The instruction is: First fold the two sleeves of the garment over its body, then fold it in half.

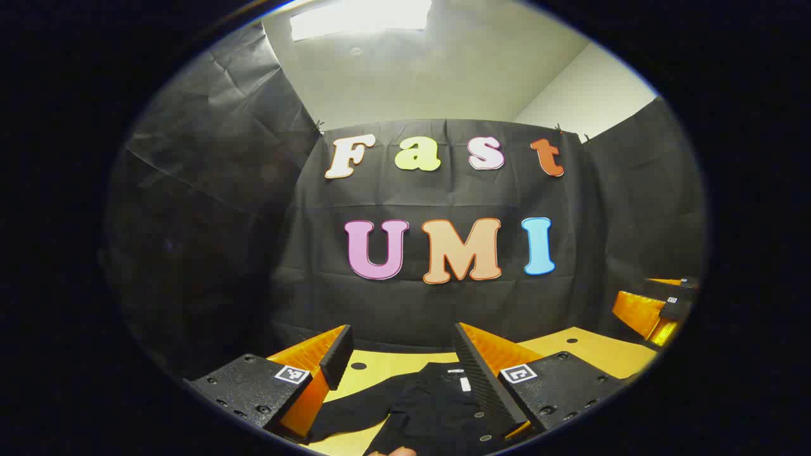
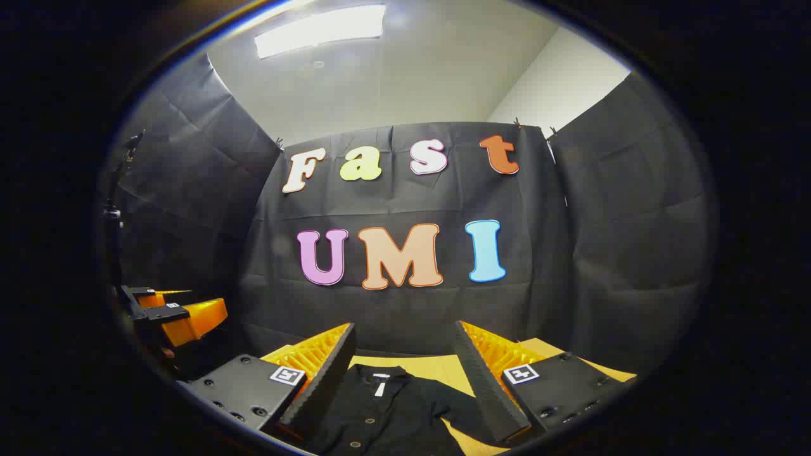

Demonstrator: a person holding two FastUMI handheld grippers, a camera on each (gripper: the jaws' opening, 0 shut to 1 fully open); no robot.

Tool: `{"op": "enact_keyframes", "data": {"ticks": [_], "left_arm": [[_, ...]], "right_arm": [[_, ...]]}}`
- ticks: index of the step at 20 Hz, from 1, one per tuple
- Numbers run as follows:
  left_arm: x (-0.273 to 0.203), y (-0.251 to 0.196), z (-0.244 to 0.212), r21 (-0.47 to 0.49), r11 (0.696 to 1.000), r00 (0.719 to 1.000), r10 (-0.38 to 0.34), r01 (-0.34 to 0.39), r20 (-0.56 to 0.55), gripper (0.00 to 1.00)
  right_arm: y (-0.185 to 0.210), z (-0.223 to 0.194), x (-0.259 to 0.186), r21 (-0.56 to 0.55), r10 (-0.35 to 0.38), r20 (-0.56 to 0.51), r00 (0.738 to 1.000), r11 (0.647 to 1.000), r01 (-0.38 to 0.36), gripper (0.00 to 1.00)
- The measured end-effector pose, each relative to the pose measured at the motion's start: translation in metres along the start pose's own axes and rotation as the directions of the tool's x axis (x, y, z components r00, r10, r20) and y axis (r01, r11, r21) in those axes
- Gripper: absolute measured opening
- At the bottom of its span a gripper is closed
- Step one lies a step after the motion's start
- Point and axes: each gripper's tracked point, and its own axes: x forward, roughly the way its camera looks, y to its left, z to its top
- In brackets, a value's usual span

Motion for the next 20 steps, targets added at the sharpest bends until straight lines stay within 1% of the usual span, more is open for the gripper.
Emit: {"op": "enact_keyframes", "data": {"ticks": [1,2,4,8,20], "left_arm": [[0.001,-0.001,0.003,-0.007,1.0,1.0,0.005,-0.005,0.006,0.93],[0.003,-0.001,0.005,-0.008,1.0,1.0,0.011,-0.011,0.005,0.92],[0.005,0.001,0.005,0.0,1.0,1.0,0.024,-0.024,0.005,0.92],[0.008,-0.002,0.011,0.013,0.999,0.999,0.029,-0.029,0.013,0.92],[0.014,0.004,0.007,0.038,0.998,0.999,0.052,-0.052,0.001,0.92]], "right_arm": [[-0.002,0.0,0.001,-0.002,0.003,0.0,1.0,1.0,-0.003,0.97],[-0.004,0.003,0.003,-0.002,0.008,0.002,1.0,1.0,-0.008,0.99],[-0.009,0.009,0.006,-0.002,0.01,0.013,1.0,1.0,-0.01,0.97],[-0.014,0.012,0.012,-0.015,0.018,0.019,1.0,1.0,-0.018,0.99],[-0.006,-0.003,0.025,-0.011,0.056,-0.016,0.998,0.998,-0.056,0.99]]}}
